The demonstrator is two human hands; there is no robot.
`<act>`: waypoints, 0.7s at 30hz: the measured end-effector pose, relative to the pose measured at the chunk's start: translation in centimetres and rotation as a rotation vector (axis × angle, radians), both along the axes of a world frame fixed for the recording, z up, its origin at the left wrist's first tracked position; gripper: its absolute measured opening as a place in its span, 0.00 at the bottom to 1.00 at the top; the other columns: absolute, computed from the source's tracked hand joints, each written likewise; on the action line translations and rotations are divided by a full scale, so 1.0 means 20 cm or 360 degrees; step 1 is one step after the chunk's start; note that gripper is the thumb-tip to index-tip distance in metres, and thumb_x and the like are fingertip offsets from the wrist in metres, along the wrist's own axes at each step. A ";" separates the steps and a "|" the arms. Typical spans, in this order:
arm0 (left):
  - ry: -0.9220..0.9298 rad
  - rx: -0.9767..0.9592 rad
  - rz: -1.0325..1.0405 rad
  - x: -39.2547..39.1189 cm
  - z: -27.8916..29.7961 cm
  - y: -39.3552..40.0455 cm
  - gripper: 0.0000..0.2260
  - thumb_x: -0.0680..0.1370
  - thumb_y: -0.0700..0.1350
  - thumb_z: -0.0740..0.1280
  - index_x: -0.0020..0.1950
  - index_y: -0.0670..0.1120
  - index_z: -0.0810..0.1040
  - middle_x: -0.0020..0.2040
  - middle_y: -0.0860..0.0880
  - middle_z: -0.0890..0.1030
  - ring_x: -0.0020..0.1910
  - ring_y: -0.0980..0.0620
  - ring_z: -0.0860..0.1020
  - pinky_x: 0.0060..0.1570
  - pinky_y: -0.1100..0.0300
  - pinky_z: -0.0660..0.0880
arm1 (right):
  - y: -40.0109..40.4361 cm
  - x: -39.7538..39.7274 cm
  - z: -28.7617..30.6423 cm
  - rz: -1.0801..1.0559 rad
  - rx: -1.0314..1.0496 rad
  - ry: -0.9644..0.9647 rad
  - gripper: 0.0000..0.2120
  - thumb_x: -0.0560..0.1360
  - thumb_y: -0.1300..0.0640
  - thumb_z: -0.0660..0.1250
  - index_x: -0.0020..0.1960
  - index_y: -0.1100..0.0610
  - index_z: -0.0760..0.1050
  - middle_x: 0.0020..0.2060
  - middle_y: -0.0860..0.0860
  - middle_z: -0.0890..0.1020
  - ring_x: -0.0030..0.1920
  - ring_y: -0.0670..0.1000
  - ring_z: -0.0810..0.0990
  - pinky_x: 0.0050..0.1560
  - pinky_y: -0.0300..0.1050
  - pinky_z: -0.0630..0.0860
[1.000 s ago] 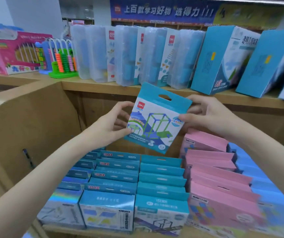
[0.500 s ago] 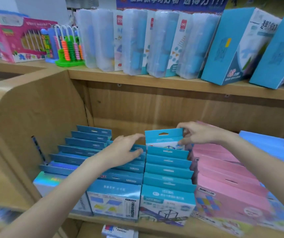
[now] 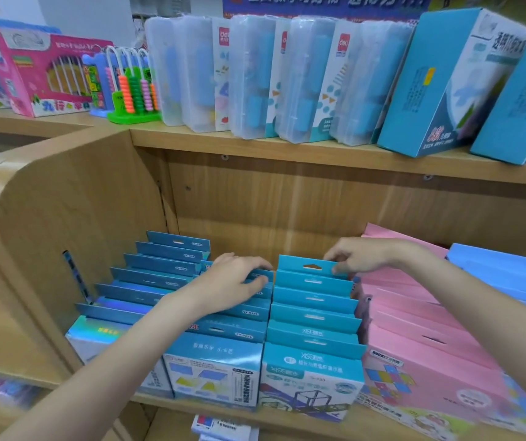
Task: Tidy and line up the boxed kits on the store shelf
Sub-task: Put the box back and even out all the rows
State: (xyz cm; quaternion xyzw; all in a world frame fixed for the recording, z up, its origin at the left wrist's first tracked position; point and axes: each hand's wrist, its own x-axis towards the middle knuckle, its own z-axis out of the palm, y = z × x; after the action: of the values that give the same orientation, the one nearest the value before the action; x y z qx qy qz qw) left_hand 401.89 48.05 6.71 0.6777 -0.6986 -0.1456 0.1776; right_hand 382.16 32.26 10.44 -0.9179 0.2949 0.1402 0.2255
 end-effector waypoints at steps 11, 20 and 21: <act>0.0081 -0.0434 -0.0001 -0.02 0.03 0.09 0.14 0.79 0.45 0.62 0.65 0.50 0.73 0.61 0.55 0.75 0.59 0.60 0.70 0.64 0.65 0.61 | 0.05 -0.05 0.04 -0.0107 0.0052 -0.0147 0.13 0.78 0.54 0.61 0.60 0.57 0.73 0.55 0.51 0.77 0.55 0.50 0.76 0.58 0.43 0.73; -0.0086 -0.0925 -0.0212 -0.05 -0.12 0.45 0.12 0.77 0.56 0.59 0.53 0.54 0.78 0.56 0.60 0.77 0.58 0.64 0.72 0.69 0.54 0.55 | 0.59 -0.27 0.12 -0.0157 -0.0344 -0.0920 0.06 0.75 0.57 0.64 0.51 0.51 0.78 0.46 0.39 0.80 0.48 0.37 0.77 0.50 0.30 0.72; -0.0192 -0.0910 -0.0236 -0.05 -0.14 0.47 0.13 0.76 0.58 0.59 0.54 0.55 0.77 0.57 0.59 0.77 0.59 0.62 0.72 0.69 0.52 0.55 | 0.66 -0.28 0.08 -0.0109 -0.0370 -0.0872 0.07 0.75 0.55 0.65 0.52 0.52 0.78 0.46 0.37 0.79 0.48 0.35 0.76 0.49 0.28 0.71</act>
State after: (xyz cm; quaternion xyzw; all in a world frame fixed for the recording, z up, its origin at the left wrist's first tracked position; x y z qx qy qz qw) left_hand 400.95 57.47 3.90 0.5548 -0.7681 0.0850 0.3083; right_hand 376.58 45.42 12.08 -0.9307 0.2680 -0.1551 0.1947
